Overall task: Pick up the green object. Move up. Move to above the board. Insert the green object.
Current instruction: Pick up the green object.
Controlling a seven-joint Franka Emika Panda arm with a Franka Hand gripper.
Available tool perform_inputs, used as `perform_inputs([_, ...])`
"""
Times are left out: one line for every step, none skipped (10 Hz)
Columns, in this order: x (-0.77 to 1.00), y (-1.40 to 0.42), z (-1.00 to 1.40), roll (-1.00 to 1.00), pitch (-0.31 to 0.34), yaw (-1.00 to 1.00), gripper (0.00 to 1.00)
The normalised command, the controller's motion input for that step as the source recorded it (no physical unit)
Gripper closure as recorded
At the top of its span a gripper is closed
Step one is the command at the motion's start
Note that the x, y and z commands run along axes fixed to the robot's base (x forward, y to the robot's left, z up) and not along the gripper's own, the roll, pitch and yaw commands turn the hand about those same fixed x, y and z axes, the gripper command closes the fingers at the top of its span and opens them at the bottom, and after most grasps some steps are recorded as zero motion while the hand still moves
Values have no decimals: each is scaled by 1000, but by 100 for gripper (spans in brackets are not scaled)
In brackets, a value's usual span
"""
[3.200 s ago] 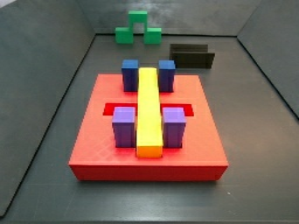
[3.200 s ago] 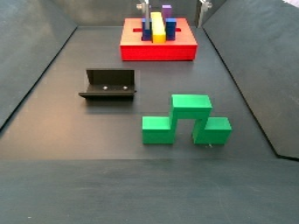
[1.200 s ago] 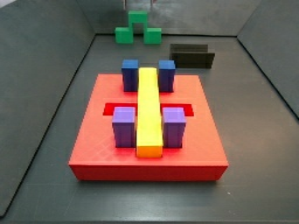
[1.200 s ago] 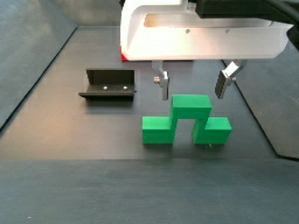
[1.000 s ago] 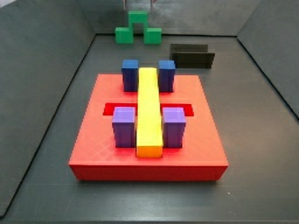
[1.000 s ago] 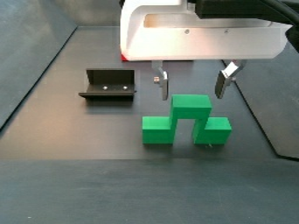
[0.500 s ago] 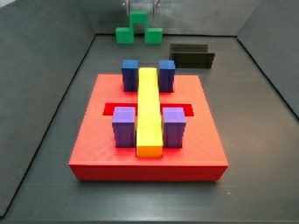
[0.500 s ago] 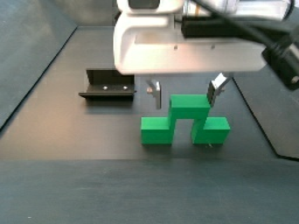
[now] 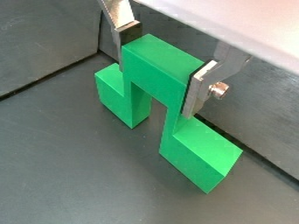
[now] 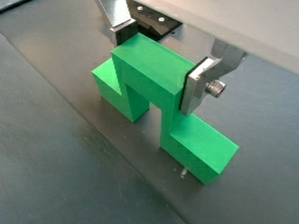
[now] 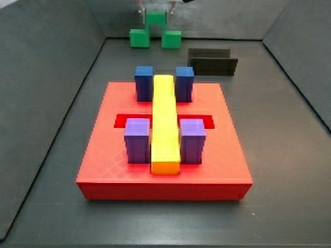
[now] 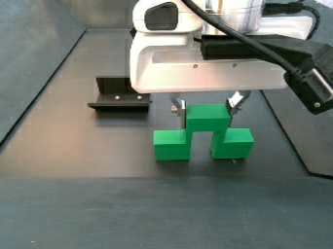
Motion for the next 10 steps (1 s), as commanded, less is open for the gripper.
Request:
perform_inputs([0, 0, 0, 0, 0, 0, 100])
perform_inputs([0, 0, 0, 0, 0, 0, 100])
perform_inputs([0, 0, 0, 0, 0, 0, 100])
perform_inputs([0, 0, 0, 0, 0, 0, 100])
perform_inputs([0, 0, 0, 0, 0, 0, 100])
perform_inputs([0, 0, 0, 0, 0, 0, 100])
perform_inputs([0, 0, 0, 0, 0, 0, 100])
perform_inputs([0, 0, 0, 0, 0, 0, 100])
perform_inputs([0, 0, 0, 0, 0, 0, 100])
perform_inputs([0, 0, 0, 0, 0, 0, 100])
